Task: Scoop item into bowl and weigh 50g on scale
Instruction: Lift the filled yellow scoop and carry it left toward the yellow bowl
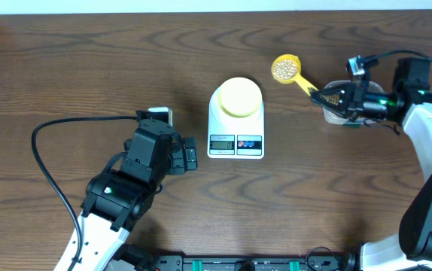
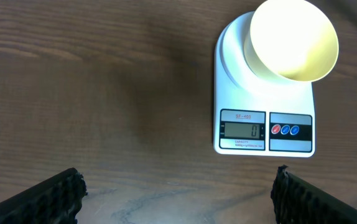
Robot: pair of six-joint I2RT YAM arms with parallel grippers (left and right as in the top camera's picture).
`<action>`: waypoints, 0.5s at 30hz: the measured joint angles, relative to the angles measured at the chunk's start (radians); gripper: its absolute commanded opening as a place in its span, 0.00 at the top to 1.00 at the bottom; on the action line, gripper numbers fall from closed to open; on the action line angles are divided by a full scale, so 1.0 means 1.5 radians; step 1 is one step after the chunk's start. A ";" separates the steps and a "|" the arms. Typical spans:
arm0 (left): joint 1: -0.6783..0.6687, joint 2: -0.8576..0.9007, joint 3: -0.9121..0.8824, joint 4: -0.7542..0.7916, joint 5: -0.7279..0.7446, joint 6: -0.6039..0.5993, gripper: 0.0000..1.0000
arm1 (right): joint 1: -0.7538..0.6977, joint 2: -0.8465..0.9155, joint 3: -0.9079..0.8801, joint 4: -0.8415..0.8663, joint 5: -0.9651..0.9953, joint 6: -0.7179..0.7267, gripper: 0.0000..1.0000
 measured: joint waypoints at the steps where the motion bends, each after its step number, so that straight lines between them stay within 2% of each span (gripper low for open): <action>1: 0.000 0.000 0.000 0.001 0.000 0.000 0.02 | 0.010 0.000 -0.001 0.026 0.004 0.024 0.99; 6: 0.000 0.000 0.000 0.000 0.000 0.000 0.02 | 0.059 0.000 -0.001 0.083 0.045 0.114 0.99; 15: 0.000 0.000 0.000 0.000 0.000 0.000 0.02 | 0.127 0.000 -0.001 0.125 0.145 0.182 0.99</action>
